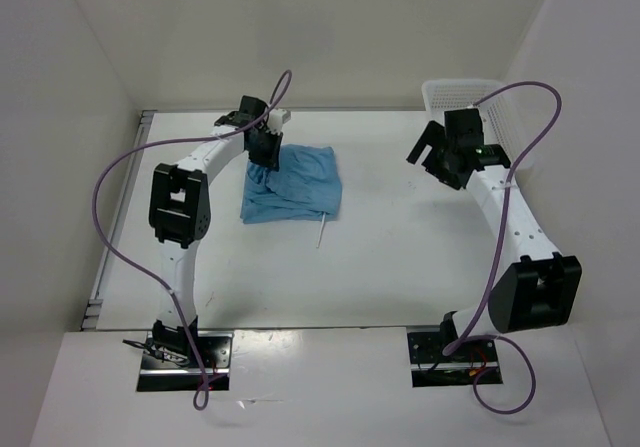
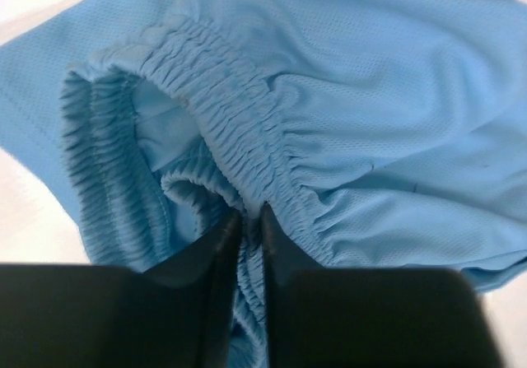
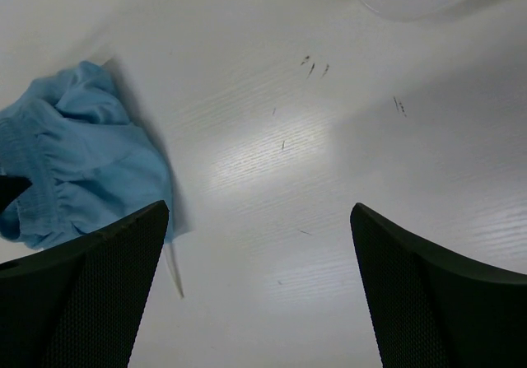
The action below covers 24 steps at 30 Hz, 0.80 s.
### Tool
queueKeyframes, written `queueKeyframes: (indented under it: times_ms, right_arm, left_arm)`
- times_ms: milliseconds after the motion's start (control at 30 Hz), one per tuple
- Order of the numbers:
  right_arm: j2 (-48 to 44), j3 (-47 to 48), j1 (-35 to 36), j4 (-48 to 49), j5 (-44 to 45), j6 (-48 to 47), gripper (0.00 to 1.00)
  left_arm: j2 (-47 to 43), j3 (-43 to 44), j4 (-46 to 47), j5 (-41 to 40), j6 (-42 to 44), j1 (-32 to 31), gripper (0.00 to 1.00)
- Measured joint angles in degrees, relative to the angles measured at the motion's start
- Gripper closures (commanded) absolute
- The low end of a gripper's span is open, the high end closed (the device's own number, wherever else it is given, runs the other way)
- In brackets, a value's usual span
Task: Fold and stack the shorts
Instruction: Fold the shorts
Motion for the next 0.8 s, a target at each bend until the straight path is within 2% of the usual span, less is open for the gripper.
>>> queueKeyframes:
  times_ms: [33, 233, 567, 800]
  right_arm:
    - [-0.04, -0.68, -0.39, 0.20, -0.28, 0.04, 0.05]
    - [-1.11, -3.10, -1.46, 1.60, -1.51, 0.20, 0.05]
    - [-3.04, -5.49, -1.99, 3.93, -2.60, 0.39, 0.05]
    - [-2.12, -5.73, -2.29, 4.31, -2.69, 0.42, 0.05]
  left_arm:
    - [0.48, 0.17, -0.04, -0.20, 0.11, -0.15, 1.00]
    - [0.35, 0.52, -0.31, -1.53, 0.07, -0.87, 1.00]
    - [-13.68, -3.34, -0.13, -3.02, 0.04, -0.92, 1.00]
    - [-16.39, -11.67, 0.90, -2.95, 0.07, 2.80, 1.00]
